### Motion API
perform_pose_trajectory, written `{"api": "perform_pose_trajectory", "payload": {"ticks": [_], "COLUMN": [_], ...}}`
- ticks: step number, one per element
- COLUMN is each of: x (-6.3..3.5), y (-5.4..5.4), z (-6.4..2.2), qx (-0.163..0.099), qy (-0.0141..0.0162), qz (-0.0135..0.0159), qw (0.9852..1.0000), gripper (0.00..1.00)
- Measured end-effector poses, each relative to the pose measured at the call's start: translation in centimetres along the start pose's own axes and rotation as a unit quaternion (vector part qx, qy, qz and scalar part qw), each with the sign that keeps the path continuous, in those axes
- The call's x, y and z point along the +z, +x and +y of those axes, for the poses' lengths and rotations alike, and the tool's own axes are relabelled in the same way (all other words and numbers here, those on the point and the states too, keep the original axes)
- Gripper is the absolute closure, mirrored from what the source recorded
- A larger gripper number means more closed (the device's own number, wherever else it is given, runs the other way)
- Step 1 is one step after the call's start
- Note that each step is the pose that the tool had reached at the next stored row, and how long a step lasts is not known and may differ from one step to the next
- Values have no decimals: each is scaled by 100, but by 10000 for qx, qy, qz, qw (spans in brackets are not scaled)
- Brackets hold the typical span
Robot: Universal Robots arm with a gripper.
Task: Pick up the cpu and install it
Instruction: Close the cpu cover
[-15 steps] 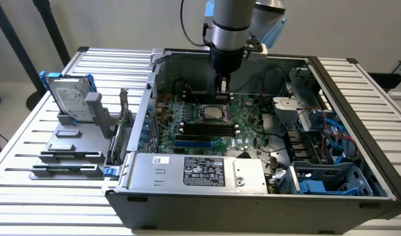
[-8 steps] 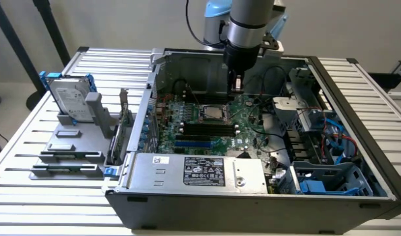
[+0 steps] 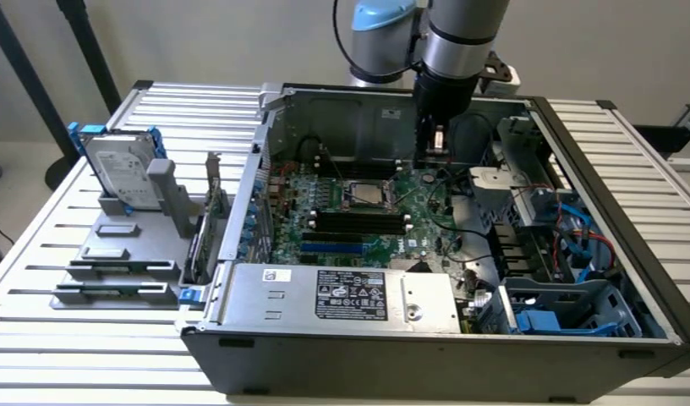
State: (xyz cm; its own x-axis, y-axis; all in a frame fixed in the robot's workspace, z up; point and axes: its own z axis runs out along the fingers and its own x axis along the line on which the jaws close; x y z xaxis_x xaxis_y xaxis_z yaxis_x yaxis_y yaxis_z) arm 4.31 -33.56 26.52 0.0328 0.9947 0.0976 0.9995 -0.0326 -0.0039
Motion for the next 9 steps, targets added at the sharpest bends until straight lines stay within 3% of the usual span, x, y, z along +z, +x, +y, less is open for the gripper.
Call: {"api": "perform_pose_trajectory", "payload": {"ticks": [4,9], "x": [4,94], "y": [-3,-12], "z": [151,161], "qx": [0,0], "qy": [2,3], "qz": [18,17], "qw": [10000,10000], "gripper": [89,89]}}
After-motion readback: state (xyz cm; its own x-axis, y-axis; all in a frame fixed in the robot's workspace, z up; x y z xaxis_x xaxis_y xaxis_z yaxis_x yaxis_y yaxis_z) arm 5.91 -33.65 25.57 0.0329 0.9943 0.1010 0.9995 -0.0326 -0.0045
